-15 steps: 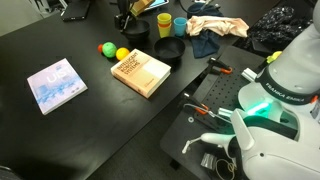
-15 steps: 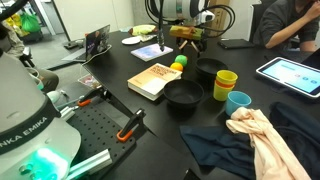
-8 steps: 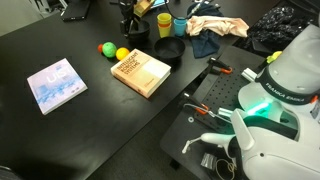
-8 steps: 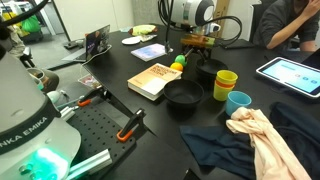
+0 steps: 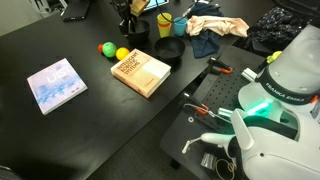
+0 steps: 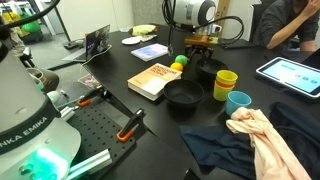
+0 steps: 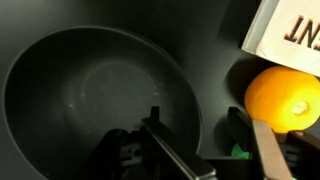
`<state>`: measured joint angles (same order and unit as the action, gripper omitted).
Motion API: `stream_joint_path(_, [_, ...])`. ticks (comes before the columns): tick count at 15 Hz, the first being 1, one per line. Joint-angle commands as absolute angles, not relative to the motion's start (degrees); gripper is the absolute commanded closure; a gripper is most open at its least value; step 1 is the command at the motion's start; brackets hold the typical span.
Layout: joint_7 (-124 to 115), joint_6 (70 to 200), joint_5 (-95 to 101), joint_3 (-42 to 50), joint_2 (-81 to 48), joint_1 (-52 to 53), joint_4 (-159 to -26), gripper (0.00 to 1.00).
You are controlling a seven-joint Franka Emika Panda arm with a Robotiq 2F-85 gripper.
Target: Take the orange and green objects out the black bowl and unstack the black bowls
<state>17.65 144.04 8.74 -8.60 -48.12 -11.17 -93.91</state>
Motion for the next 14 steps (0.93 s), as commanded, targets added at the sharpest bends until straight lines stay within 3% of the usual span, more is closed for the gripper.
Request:
stream_joint_path(1, [19.92,141.69,6.96,-7.08,-49.71,-9.65,-90.17,0.58])
stream_joint_path(7, [20.8,139.08,6.63,-7.18,-49.35,-9.46,-89.22,1.0])
stream_joint_path(14, [20.39,132.43,4.73,-7.4,-47.05,-8.77,-87.39,0.98])
